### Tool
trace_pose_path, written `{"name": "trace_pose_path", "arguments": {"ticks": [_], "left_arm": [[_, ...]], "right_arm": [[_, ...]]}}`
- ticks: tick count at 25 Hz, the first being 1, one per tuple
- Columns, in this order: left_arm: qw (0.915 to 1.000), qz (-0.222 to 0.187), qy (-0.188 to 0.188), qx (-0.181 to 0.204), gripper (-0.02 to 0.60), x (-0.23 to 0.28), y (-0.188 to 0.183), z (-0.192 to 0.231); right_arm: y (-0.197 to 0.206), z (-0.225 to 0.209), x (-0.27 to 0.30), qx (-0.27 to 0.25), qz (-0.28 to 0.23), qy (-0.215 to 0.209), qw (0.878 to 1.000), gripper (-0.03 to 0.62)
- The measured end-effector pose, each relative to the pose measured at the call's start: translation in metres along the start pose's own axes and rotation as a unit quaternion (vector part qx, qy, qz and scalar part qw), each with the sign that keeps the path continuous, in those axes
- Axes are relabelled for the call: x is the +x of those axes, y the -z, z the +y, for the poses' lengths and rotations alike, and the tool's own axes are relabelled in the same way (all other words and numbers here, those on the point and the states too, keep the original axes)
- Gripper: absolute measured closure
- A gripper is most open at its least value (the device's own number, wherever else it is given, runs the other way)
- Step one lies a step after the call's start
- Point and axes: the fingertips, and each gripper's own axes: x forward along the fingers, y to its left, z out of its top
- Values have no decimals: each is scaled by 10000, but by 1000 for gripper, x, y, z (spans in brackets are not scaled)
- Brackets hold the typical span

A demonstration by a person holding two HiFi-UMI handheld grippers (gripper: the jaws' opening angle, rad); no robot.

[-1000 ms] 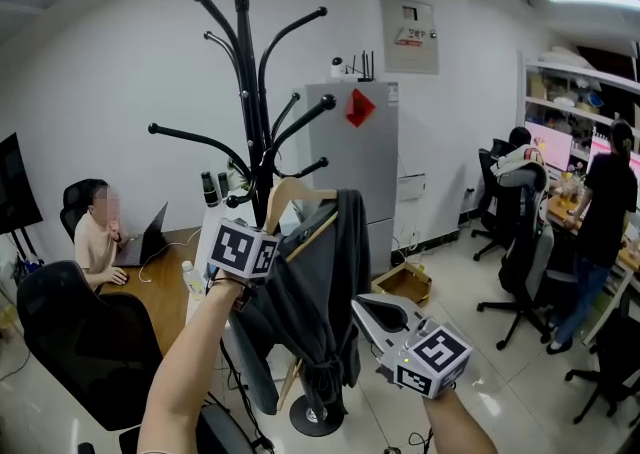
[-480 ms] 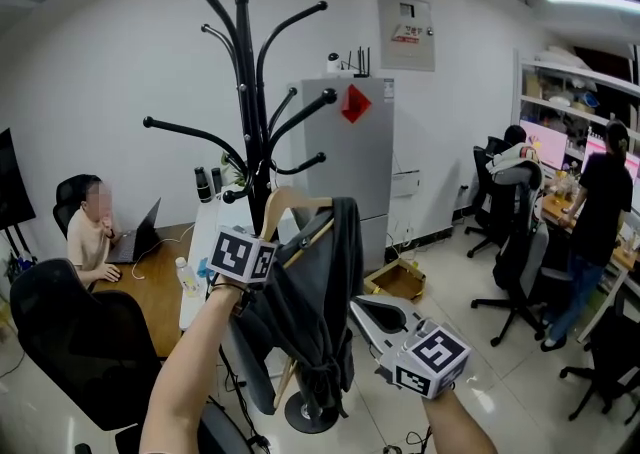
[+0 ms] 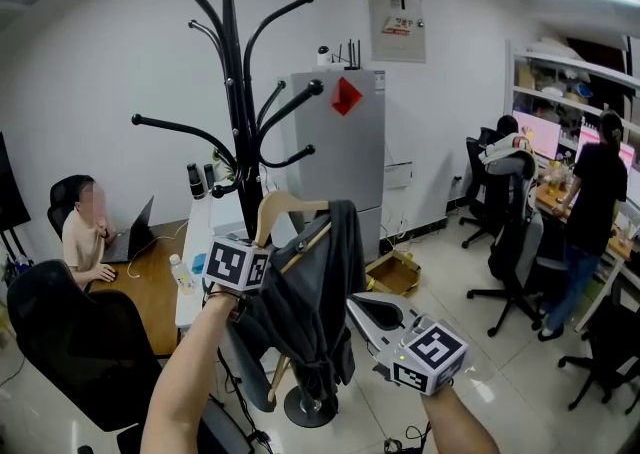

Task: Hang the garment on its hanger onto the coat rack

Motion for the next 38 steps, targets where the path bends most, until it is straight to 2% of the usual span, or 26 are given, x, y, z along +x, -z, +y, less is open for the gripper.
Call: {"name": "trace_pose_path", "arguments": {"ticks": [6, 7, 8, 9, 10, 15, 18, 21, 23, 27, 30, 34, 38], "left_arm": [[9989, -134, -374, 248, 525, -5, -1, 4], [9984, -229, -414, 306, 502, -7, -2, 3], [9977, -357, -439, 368, 416, -10, -4, 1], [9968, -509, -455, 424, 302, -15, -6, -2], [9954, -679, -474, 473, 249, -23, -8, -5], [9819, -1658, -742, 533, 229, -84, -19, -22], [9729, -2124, -831, 374, 310, -118, -11, -39], [9646, -2465, -937, 25, 486, -149, 10, -55], [9642, -2510, -809, -264, 567, -159, 31, -69], [9752, -2088, -287, -670, 580, -144, 79, -101], [9800, -1814, -63, -821, 572, -128, 109, -120], [9796, -1713, 110, -1049, 577, -115, 128, -137], [9775, -1781, 206, -1113, 577, -114, 126, -147]], "right_arm": [[3, 0, -5, 96, -4, 47, 9999, 594], [4, 0, -6, 118, 0, 44, 9999, 594], [5, 1, -7, 142, 4, 44, 9999, 594], [7, 2, -8, 167, 8, 46, 9998, 594], [8, 2, -8, 193, 13, 52, 9998, 594], [19, -1, -14, 373, 72, 112, 9992, 594], [28, 1, -14, 482, 102, 94, 9987, 594], [37, 6, -11, 589, 125, 17, 9982, 594], [43, 10, -8, 665, 147, -45, 9977, 594], [53, 19, -2, 762, 189, -143, 9968, 594], [63, 31, 1, 680, 229, -270, 9971, 594], [80, 46, 2, 724, 334, -409, 9960, 594], [81, 52, 0, 751, 302, -429, 9958, 594]]}}
